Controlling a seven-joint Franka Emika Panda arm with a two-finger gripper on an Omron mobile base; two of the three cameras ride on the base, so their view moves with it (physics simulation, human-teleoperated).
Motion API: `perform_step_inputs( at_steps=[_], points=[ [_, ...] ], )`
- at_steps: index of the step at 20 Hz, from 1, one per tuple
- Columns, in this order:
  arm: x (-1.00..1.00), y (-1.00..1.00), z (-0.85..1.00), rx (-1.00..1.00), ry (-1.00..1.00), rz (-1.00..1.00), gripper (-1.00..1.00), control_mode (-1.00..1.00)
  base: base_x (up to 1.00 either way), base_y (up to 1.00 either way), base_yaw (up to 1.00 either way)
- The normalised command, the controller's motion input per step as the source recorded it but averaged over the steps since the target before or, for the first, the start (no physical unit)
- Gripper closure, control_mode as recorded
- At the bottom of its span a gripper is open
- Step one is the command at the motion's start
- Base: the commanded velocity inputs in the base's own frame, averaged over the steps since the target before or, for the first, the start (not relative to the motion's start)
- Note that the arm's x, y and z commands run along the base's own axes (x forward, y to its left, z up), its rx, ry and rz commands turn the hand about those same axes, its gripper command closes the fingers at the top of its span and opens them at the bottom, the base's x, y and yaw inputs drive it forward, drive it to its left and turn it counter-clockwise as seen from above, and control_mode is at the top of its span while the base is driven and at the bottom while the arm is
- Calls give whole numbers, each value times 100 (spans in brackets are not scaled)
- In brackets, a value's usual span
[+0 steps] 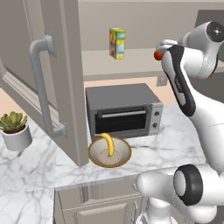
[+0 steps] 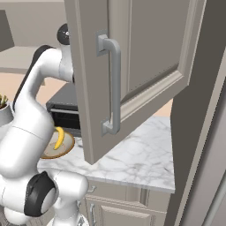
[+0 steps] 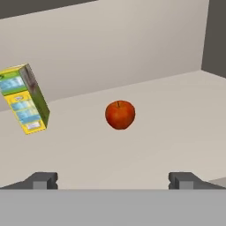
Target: Open the cabinet. Pick the banana and apple from the cabinet and place them into the bowl. Then close the cabinet.
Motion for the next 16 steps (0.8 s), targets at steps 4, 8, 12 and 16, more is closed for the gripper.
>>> perform_step_inputs(
  at_steps=[4,8,12,16],
  points=[
    [25,-13,-4,0,0,0,-100,-100,0,0,0],
    [30,-1,-8,0,0,0,-100,-100,0,0,0],
    [29,0,-17,0,-2,0,-100,-100,0,0,0],
    [29,-6,-20,0,-3,0,-100,-100,0,0,0]
  ],
)
